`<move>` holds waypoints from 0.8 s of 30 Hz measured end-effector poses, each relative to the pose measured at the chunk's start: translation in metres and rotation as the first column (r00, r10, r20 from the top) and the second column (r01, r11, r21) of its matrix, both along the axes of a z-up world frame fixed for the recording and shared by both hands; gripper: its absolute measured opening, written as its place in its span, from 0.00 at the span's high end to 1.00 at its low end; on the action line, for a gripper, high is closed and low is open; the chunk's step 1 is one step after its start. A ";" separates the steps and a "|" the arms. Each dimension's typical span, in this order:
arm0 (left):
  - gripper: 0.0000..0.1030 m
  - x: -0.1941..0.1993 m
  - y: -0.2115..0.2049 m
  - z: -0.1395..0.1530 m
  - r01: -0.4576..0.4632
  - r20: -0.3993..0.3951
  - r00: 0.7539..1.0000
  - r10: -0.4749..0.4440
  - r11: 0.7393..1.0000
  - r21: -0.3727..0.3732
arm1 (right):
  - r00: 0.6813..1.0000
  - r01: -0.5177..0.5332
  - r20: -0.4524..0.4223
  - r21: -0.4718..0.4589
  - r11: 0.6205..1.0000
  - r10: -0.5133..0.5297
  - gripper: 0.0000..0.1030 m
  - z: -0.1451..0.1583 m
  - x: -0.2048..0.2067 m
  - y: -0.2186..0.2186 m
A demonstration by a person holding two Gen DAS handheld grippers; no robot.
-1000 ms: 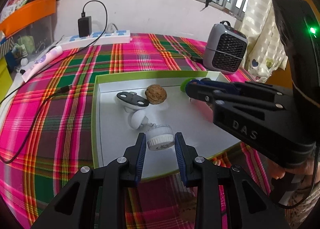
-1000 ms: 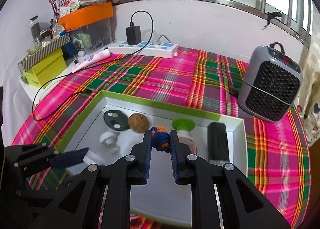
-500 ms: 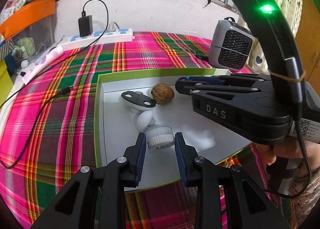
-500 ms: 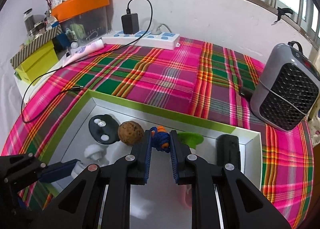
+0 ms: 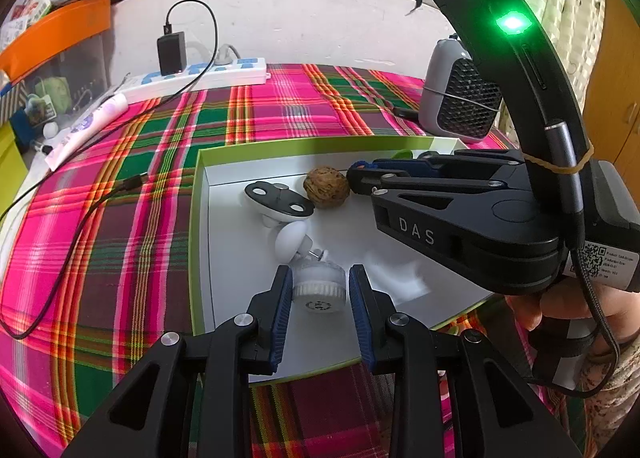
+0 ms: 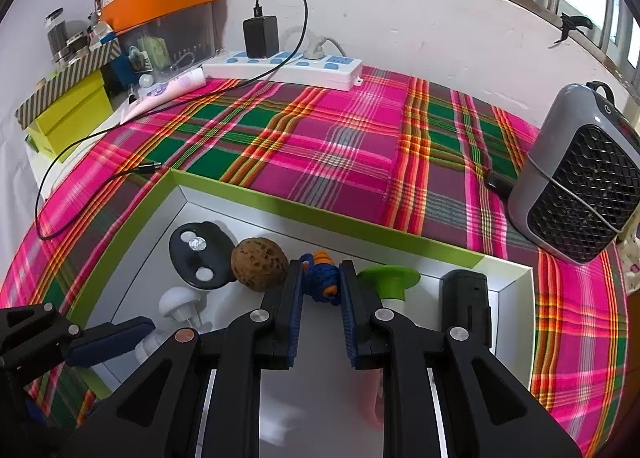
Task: Organize objects
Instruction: 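Carry the white jar into the tray with the left tool while the right tool carries the blue toy there, then open the right tool to drop the blue toy while the left tool sets the jar down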
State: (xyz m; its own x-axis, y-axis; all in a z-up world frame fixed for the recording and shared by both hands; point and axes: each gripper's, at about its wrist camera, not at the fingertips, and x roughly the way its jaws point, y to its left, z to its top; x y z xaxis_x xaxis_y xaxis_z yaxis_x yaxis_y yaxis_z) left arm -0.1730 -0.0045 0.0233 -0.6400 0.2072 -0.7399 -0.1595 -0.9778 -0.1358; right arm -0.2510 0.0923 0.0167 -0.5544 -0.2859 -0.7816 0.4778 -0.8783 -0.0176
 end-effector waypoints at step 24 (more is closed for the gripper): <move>0.73 0.009 -0.001 0.006 0.004 -0.013 1.000 -0.003 1.000 0.023 | 0.999 0.012 -0.036 -0.013 1.000 -0.012 0.54 0.013 0.017 0.008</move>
